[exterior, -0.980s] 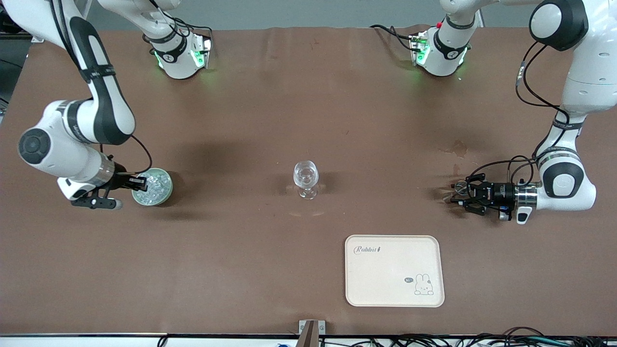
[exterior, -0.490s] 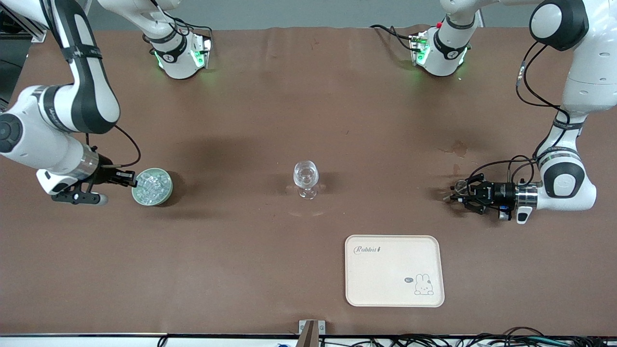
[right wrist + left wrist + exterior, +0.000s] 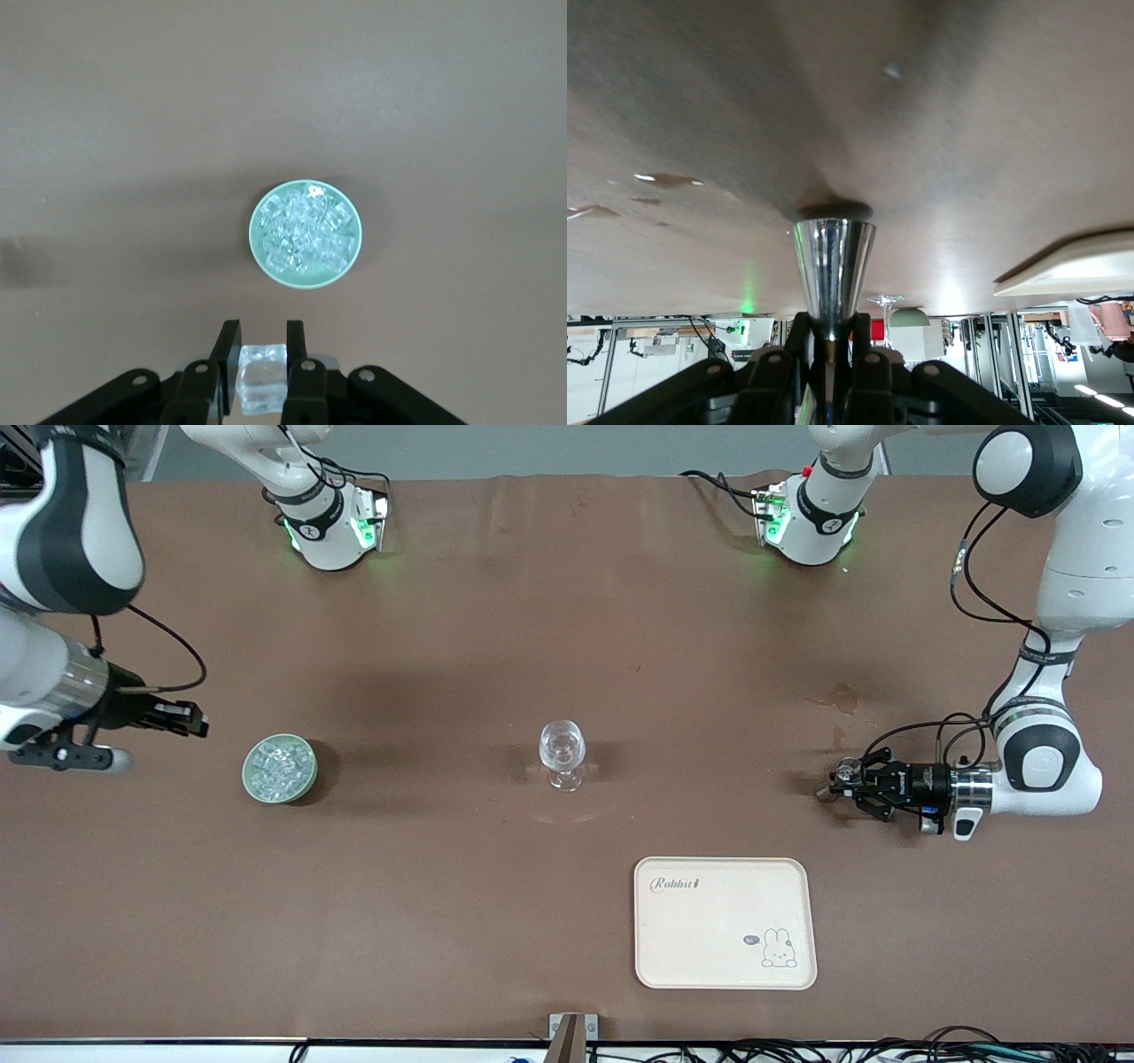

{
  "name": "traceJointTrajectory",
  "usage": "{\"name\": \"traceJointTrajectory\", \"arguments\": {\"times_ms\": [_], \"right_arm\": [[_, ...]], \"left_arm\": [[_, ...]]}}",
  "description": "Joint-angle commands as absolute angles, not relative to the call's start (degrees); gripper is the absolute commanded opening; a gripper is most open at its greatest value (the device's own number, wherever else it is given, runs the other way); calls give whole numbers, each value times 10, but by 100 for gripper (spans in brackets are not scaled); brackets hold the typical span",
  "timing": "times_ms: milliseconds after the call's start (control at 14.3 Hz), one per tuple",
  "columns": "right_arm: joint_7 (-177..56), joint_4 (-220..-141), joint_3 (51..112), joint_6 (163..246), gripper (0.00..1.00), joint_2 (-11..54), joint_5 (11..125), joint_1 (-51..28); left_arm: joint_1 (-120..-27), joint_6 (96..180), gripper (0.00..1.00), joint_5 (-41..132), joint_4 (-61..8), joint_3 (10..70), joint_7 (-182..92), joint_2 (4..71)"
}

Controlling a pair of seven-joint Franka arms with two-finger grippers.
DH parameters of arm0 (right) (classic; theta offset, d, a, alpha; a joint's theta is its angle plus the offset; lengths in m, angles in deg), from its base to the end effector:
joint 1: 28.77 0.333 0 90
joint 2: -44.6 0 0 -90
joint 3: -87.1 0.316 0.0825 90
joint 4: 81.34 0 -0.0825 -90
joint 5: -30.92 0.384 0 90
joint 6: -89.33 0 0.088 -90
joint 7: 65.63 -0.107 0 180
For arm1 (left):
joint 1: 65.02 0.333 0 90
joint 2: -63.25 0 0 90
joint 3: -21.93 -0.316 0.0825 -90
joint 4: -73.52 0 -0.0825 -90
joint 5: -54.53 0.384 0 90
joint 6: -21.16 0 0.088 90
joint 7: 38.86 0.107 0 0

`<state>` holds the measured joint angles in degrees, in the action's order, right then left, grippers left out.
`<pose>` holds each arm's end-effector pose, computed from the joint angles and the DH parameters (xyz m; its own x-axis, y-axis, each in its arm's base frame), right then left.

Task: Pour wine and add ice with both arms
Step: 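Lift the ice cube with the right gripper while the left gripper lifts the jigger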

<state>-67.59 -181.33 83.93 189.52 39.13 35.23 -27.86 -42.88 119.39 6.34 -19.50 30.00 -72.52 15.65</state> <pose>0.5820 -0.0152 0.5025 0.9917 -0.0868 -0.0944 -0.0931 -0.9936 -0.0640 0.6145 0.0894 0.1334 0.1520 0.4297 -0.8901 0.9732 -0.2224 0.0588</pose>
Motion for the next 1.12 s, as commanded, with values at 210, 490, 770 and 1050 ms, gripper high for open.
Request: {"name": "traceJointTrajectory", "arguments": {"times_ms": [210,490,770,1050], "right_arm": [[-683,-1687,843,1759,0,391,350,-283],[-681,-1671,843,1741,0,404,340,-287],[-680,-1676,843,1745,0,405,327,-287],[-681,-1674,845,1743,0,413,315,-284]], "left_arm": [[-435,1188,0,55,-168,337,-745,187],[-439,1191,0,53,-146,380,-834,200],[-439,1244,1,53,-147,445,-941,211],[-464,1300,1,58,-153,484,-1006,229]]}}
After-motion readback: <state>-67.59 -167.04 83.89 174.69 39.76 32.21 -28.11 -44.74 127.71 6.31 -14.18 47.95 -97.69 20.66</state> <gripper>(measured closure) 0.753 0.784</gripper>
